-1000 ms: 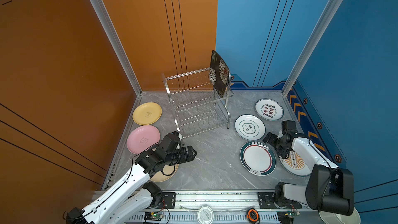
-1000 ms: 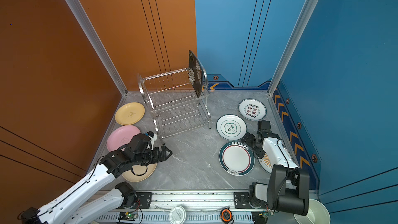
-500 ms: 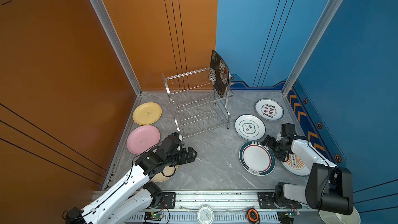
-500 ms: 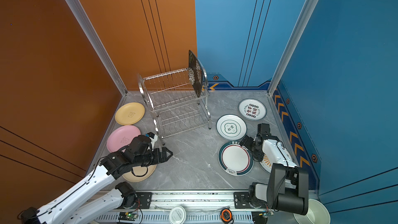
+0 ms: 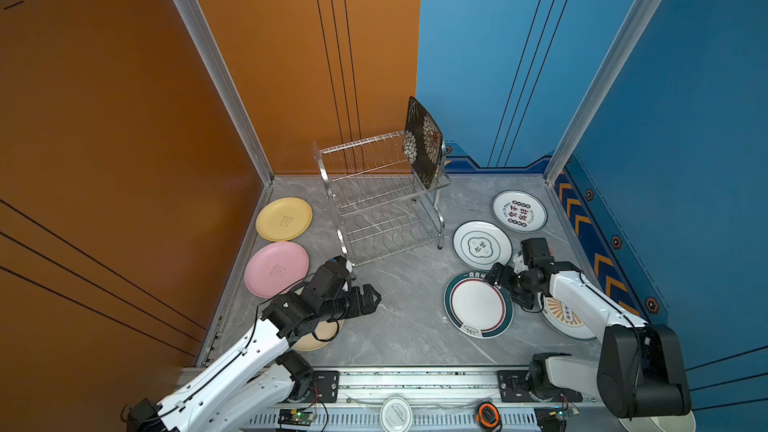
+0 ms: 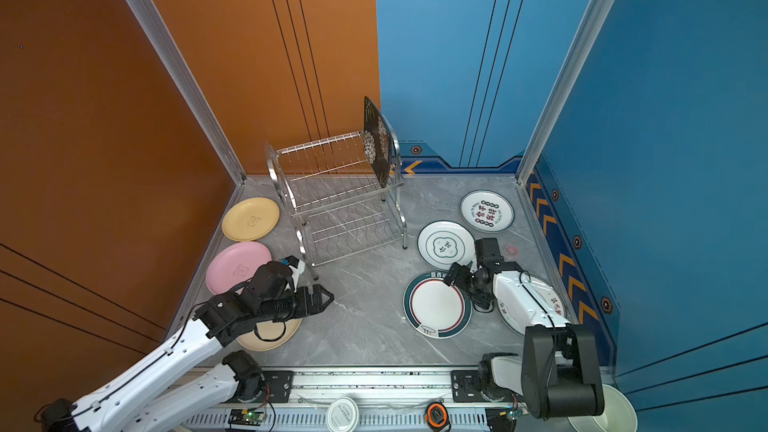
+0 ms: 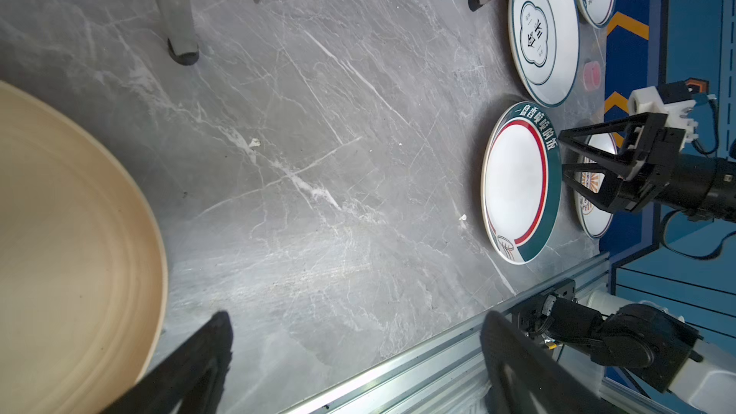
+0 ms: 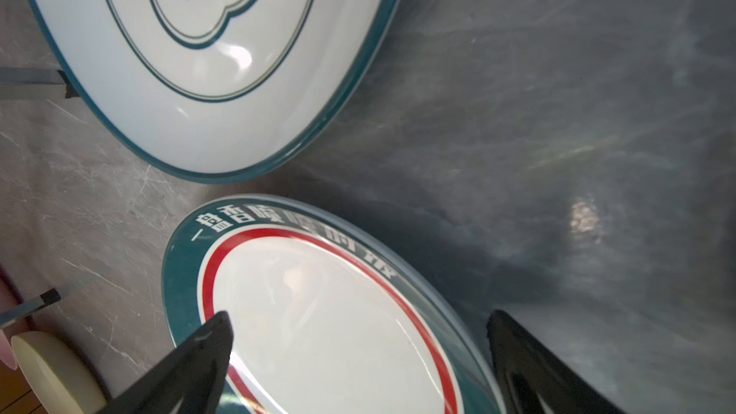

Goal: Load the plates into the dish rack
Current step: 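Push the green-rimmed white plate toward the left gripper with the right gripper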

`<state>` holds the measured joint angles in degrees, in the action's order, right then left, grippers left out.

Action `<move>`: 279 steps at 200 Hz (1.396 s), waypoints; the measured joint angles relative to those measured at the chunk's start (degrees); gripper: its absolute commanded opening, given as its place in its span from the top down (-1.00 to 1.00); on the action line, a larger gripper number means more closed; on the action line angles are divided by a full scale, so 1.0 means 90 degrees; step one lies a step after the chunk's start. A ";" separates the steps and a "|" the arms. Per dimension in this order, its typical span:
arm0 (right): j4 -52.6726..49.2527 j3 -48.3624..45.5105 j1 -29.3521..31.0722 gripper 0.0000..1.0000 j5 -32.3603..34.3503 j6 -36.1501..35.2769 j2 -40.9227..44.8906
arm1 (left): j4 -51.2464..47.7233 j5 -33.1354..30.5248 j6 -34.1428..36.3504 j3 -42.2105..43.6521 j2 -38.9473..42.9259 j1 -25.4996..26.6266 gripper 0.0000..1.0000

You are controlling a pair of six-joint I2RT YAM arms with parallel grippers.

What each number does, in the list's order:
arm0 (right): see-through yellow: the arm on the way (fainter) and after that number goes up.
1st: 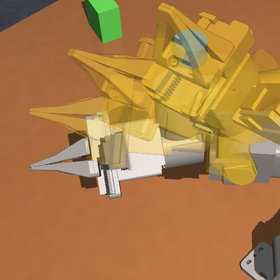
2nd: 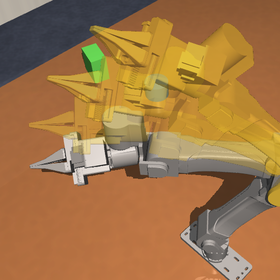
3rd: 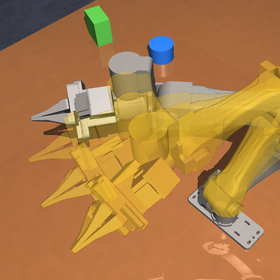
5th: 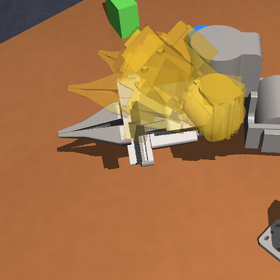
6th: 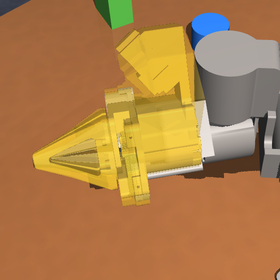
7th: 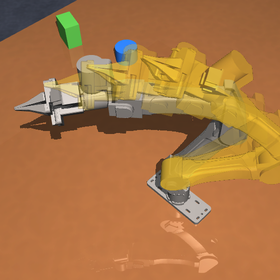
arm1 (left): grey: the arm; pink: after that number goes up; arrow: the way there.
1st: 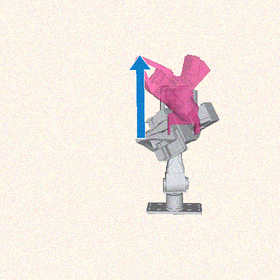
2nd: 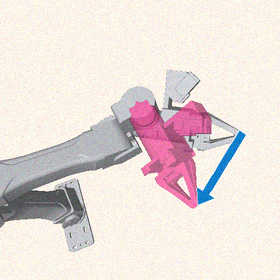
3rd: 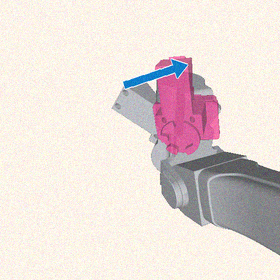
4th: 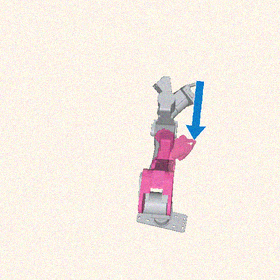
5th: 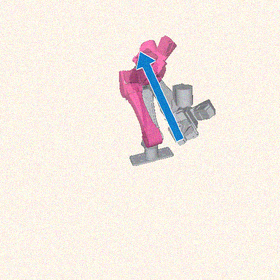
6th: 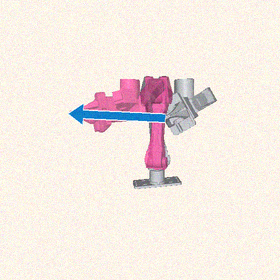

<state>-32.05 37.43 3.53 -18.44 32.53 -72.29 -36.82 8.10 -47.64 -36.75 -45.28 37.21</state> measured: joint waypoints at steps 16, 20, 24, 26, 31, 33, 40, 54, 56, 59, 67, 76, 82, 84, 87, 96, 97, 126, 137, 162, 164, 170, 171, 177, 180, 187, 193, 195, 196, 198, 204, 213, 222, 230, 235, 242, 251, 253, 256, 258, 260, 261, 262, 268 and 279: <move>0.0039 -0.0002 0.0284 -1.00 -0.0022 0.0102 0.0000 | 0.0000 0.0000 0.0000 0.0000 -0.0007 0.0000 -0.96; 0.0049 -0.0002 0.0345 -1.00 -0.0044 0.0121 0.0000 | 0.0000 0.0000 0.0000 0.0000 -0.0007 0.0002 -0.96; 0.0068 -0.0002 0.0420 -1.00 -0.0056 0.0165 0.0000 | 0.0000 0.0000 0.0000 0.0000 -0.0007 0.0007 -0.96; 0.0078 -0.0002 0.0457 -1.00 -0.0070 0.0177 0.0000 | 0.0000 0.0000 0.0000 0.0000 -0.0007 0.0010 -0.96; 0.0097 -0.0002 0.0532 -1.00 -0.0095 0.0214 0.0000 | 0.0000 0.0000 -0.0002 0.0000 -0.0007 0.0024 -0.96; 0.0114 -0.0002 0.0568 -1.00 -0.0107 0.0238 0.0000 | 0.0002 0.0000 -0.0002 0.0000 -0.0007 0.0032 -0.96; 0.0153 -0.0002 0.0697 -1.00 -0.0131 0.0296 0.0000 | 0.0005 0.0000 -0.0002 0.0002 -0.0007 0.0049 -0.96; 0.0236 -0.0002 0.0947 -1.00 -0.0151 0.0420 -0.0002 | 0.0024 0.0000 -0.0002 0.0002 -0.0012 0.0078 -0.96; 0.0250 -0.0002 0.0993 -1.00 -0.0148 0.0435 -0.0002 | 0.0027 0.0000 -0.0002 0.0002 -0.0015 0.0080 -0.96; 0.0270 -0.0002 0.1052 -1.00 -0.0151 0.0454 -0.0002 | 0.0032 0.0002 -0.0002 0.0002 -0.0019 0.0085 -0.96; 0.0325 -0.0002 0.1241 -1.00 -0.0155 0.0542 -0.0002 | 0.0041 0.0000 -0.0002 0.0002 -0.0034 0.0097 -0.96; 0.0381 -0.0002 0.1462 -1.00 -0.0153 0.0617 -0.0010 | 0.0053 0.0002 -0.0002 0.0002 -0.0056 0.0119 -0.96; 0.0423 -0.0002 0.1600 -1.00 -0.0155 0.0680 -0.0015 | 0.0063 0.0000 -0.0007 0.0002 -0.0068 0.0138 -0.96; 0.0440 -0.0002 0.1651 -1.00 -0.0155 0.0697 -0.0017 | 0.0068 0.0002 -0.0017 0.0005 -0.0068 0.0146 -0.96; 0.0466 -0.0002 0.1724 -1.00 -0.0165 0.0731 -0.0024 | 0.0075 0.0002 -0.0022 0.0007 -0.0075 0.0155 -0.96; 0.0544 -0.0002 0.1938 -1.00 -0.0175 0.0831 -0.0051 | 0.0097 0.0000 -0.0022 0.0015 -0.0090 0.0182 -0.96; 0.0549 -0.0002 0.1953 -1.00 -0.0177 0.0835 -0.0053 | 0.0100 0.0000 -0.0024 0.0015 -0.0092 0.0187 -0.96; 0.0682 0.0051 0.2453 -1.00 -0.0294 0.1005 -0.0192 | 0.0168 0.0000 -0.0032 0.0019 -0.0170 0.0284 -0.96; 0.0682 0.0073 0.2475 -0.93 -0.0328 0.0981 -0.0194 | 0.0172 0.0000 -0.0044 0.0019 -0.0192 0.0323 -0.96; 0.0624 0.0039 0.2203 -0.71 -0.0440 0.0738 -0.0083 | 0.0199 0.0002 -0.0046 0.0019 -0.0219 0.0389 -0.96; 0.0627 0.0022 0.2171 -0.70 -0.0452 0.0743 -0.0061 | 0.0206 0.0000 -0.0044 0.0019 -0.0219 0.0391 -0.96; 0.0617 -0.0022 0.2093 -0.64 -0.0471 0.0670 0.0005 | 0.0216 0.0000 -0.0044 0.0019 -0.0221 0.0406 -0.96; 0.0617 -0.0029 0.2086 -0.64 -0.0476 0.0670 0.0012 | 0.0219 0.0000 -0.0044 0.0019 -0.0223 0.0406 -0.96; 0.0614 -0.0087 0.2016 -0.58 -0.0500 0.0580 0.0070 | 0.0221 0.0002 -0.0046 0.0019 -0.0223 0.0418 -0.96; 0.0612 -0.0114 0.1987 -0.56 -0.0512 0.0556 0.0097 | 0.0221 0.0005 -0.0046 0.0022 -0.0223 0.0418 -0.96; 0.0610 -0.0187 0.1933 -0.51 -0.0546 0.0459 0.0141 | 0.0223 0.0002 -0.0046 0.0024 -0.0221 0.0425 -0.96; 0.0597 -0.0236 0.1911 -0.48 -0.0576 0.0403 0.0153 | 0.0226 0.0002 -0.0046 0.0024 -0.0223 0.0427 -0.96; 0.0595 -0.0253 0.1902 -0.47 -0.0590 0.0357 0.0153 | 0.0226 0.0002 -0.0046 0.0027 -0.0223 0.0427 -0.96; 0.0595 -0.0257 0.1899 -0.47 -0.0600 0.0357 0.0153 | 0.0228 0.0002 -0.0046 0.0027 -0.0223 0.0427 -0.96; 0.0593 -0.0272 0.1897 -0.46 -0.0607 0.0357 0.0153 | 0.0231 0.0002 -0.0046 0.0027 -0.0223 0.0427 -0.96; 0.0576 -0.0308 0.1887 -0.42 -0.0629 0.0291 0.0153 | 0.0240 0.0002 -0.0046 0.0029 -0.0223 0.0440 -0.96; 0.0563 -0.0357 0.1860 -0.38 -0.0668 0.0214 0.0153 | 0.0267 0.0005 -0.0046 0.0034 -0.0223 0.0457 -0.96; 0.0571 -0.0398 0.1831 -0.35 -0.0719 0.0134 0.0153 | 0.0284 0.0007 -0.0046 0.0039 -0.0223 0.0459 -0.96; 0.0583 -0.0442 0.1795 -0.32 -0.0767 0.0085 0.0153 | 0.0304 0.0007 -0.0046 0.0044 -0.0223 0.0457 -0.96; 0.0602 -0.0471 0.1773 -0.31 -0.0787 0.0058 0.0153 | 0.0316 0.0007 -0.0046 0.0049 -0.0223 0.0457 -0.96; 0.0644 -0.0517 0.1756 -0.29 -0.0814 0.0024 0.0153 | 0.0318 0.0010 -0.0046 0.0051 -0.0228 0.0457 -0.96; 0.0697 -0.0573 0.1739 -0.26 -0.0838 -0.0005 0.0153 | 0.0338 0.0029 -0.0046 0.0066 -0.0236 0.0459 -0.96; 0.0707 -0.0585 0.1736 -0.26 -0.0843 -0.0015 0.0153 | 0.0350 0.0029 -0.0046 0.0073 -0.0240 0.0459 -0.96; 0.0736 -0.0605 0.1736 -0.25 -0.0860 -0.0027 0.0151 | 0.0359 0.0034 -0.0046 0.0085 -0.0243 0.0459 -0.96; 0.0755 -0.0619 0.1734 -0.24 -0.0872 -0.0029 0.0151 | 0.0364 0.0036 -0.0046 0.0090 -0.0245 0.0459 -0.96; 0.0763 -0.0629 0.1734 -0.24 -0.0884 -0.0039 0.0151 | 0.0364 0.0036 -0.0046 0.0095 -0.0245 0.0459 -0.96; 0.0775 -0.0636 0.1732 -0.23 -0.0889 -0.0053 0.0151 | 0.0364 0.0039 -0.0046 0.0100 -0.0248 0.0459 -0.96; 0.0782 -0.0639 0.1732 -0.23 -0.0896 -0.0056 0.0148 | 0.0367 0.0041 -0.0046 0.0100 -0.0248 0.0459 -0.96; 0.0835 -0.0675 0.1732 -0.21 -0.0937 -0.0083 0.0141 | 0.0379 0.0056 -0.0049 0.0121 -0.0255 0.0464 -0.96; 0.0903 -0.0721 0.1732 -0.16 -0.0974 -0.0117 0.0114 | 0.0384 0.0066 -0.0049 0.0136 -0.0265 0.0464 -0.96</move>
<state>-23.92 30.94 19.11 -27.20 31.48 -71.26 -33.36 8.69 -48.07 -35.53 -47.66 41.39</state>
